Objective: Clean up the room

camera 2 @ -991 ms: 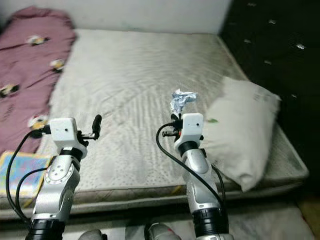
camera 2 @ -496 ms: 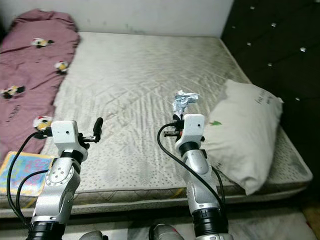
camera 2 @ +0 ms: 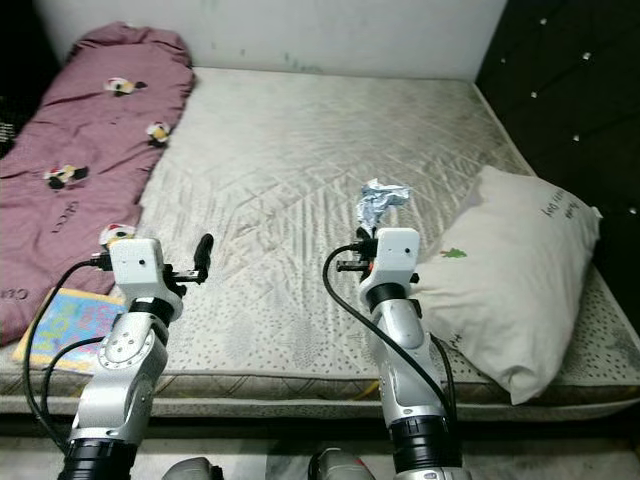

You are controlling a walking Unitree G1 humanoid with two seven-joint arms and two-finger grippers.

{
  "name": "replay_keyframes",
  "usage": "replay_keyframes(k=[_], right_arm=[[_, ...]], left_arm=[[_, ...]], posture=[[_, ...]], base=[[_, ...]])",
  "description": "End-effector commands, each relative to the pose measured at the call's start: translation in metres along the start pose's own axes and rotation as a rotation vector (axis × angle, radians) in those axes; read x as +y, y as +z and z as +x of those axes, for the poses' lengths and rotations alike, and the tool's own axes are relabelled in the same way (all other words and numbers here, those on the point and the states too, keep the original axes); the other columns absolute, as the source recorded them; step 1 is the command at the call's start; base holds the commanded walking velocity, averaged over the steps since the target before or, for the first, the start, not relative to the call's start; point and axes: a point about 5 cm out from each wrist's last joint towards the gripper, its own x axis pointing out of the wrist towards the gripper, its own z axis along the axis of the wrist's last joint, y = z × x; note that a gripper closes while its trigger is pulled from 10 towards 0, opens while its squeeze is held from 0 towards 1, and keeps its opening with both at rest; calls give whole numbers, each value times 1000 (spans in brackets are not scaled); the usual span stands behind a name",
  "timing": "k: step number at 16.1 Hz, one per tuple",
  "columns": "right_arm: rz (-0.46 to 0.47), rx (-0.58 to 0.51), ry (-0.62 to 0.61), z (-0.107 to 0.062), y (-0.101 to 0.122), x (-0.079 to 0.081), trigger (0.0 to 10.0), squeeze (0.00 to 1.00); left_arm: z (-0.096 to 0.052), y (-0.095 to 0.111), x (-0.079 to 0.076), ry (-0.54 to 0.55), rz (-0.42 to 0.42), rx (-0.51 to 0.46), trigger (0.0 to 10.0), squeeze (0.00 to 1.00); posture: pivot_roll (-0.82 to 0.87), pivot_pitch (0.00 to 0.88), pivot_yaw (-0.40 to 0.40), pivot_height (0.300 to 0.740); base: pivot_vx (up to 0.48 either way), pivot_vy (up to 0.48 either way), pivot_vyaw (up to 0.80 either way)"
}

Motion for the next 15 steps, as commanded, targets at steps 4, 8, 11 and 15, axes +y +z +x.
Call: replay_keyframes(k=[4, 8, 11, 15], right_arm=[[-1, 9, 9, 0, -1, 0, 10000, 0], [-7, 6, 12, 4, -1, 1, 10000, 0], [-12, 9, 15, 3, -2, 1, 10000, 0], [-14, 15, 20, 3, -3, 2, 10000, 0]], left_arm=[[2, 0, 2, 7, 0, 9, 10000, 0], [3, -1, -2, -2, -1, 10, 10000, 0], [4, 0, -2, -6, -5, -2, 10000, 0], [5, 4, -6, -47, -20, -21, 10000, 0]], posture=[[-33, 10, -28, 740], [-36, 0, -31, 740], [-39, 0, -30, 740], [-42, 7, -29, 740]], base=[[0, 480, -400], [0, 480, -320], [0, 480, 0], [0, 0, 0]])
